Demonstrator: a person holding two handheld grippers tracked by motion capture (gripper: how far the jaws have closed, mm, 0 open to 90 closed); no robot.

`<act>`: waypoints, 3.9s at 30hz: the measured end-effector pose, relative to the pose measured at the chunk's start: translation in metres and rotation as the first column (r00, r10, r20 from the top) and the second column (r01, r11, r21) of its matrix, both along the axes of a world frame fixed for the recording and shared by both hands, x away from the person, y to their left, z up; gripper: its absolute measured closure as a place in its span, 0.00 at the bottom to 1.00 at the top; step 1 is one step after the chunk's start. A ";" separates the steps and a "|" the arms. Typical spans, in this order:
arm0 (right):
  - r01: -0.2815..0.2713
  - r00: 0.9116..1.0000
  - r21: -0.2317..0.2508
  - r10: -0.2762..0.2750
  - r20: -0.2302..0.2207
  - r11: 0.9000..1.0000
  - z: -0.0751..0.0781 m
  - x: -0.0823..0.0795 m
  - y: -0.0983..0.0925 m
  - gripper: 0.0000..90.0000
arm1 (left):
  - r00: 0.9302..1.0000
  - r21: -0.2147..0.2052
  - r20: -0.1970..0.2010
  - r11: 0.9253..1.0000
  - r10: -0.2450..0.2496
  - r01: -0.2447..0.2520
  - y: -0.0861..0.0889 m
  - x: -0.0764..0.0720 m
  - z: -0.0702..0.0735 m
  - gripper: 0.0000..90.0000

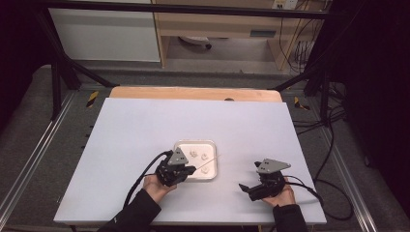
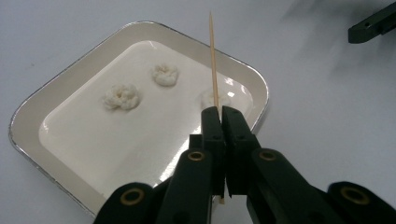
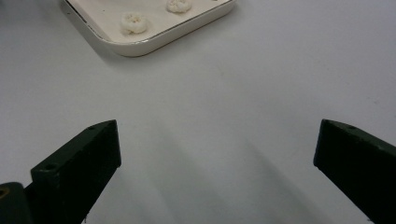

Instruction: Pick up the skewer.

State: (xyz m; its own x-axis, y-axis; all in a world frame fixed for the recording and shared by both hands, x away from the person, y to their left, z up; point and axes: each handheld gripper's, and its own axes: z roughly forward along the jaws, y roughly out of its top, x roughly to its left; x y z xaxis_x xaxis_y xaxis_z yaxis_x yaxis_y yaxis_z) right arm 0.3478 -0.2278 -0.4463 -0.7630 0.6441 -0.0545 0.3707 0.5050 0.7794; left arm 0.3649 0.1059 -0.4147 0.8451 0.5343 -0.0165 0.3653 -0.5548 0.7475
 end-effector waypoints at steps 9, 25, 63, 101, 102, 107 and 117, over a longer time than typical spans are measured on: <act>-0.036 0.998 -0.055 0.038 0.041 0.998 0.004 -0.002 0.015 0.02 | 1.000 0.012 -0.003 1.000 -0.027 0.027 -0.007 -0.005 0.000 0.98; -0.098 0.982 -0.205 0.128 0.138 0.974 0.017 -0.005 0.036 0.08 | 0.997 0.035 0.007 0.997 -0.072 0.072 -0.019 -0.010 0.009 0.98; -0.269 0.876 -0.499 0.425 0.228 0.824 0.021 -0.013 0.067 0.54 | 0.980 0.132 -0.004 0.972 -0.197 0.196 -0.061 -0.015 0.018 0.98; -0.347 0.759 -0.677 0.618 0.203 0.649 0.018 -0.015 0.066 0.96 | 0.970 0.147 -0.025 0.959 -0.240 0.241 -0.072 -0.017 0.017 0.98; -0.347 0.757 -0.682 0.621 0.201 0.644 0.018 -0.015 0.066 0.97 | 0.971 0.146 -0.025 0.960 -0.239 0.240 -0.072 -0.017 0.017 0.98; -0.349 0.743 -0.702 0.640 0.196 0.621 0.018 -0.017 0.066 0.98 | 0.971 0.141 -0.036 0.961 -0.237 0.240 -0.071 -0.014 0.018 0.98; -0.338 0.737 -0.742 0.654 0.174 0.579 0.019 -0.018 0.071 0.99 | 0.967 0.214 -0.102 0.944 -0.233 0.250 -0.075 -0.007 0.018 0.90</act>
State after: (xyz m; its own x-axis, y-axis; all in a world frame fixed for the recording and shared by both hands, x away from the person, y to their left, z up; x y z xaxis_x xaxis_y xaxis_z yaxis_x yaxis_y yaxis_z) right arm 0.3298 -0.1566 -0.4276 -0.7480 -0.1526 -0.6460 -0.3542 0.9148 0.1940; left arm 0.3577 0.0311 -0.3966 0.9501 0.3118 0.0117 0.2497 -0.7825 0.5703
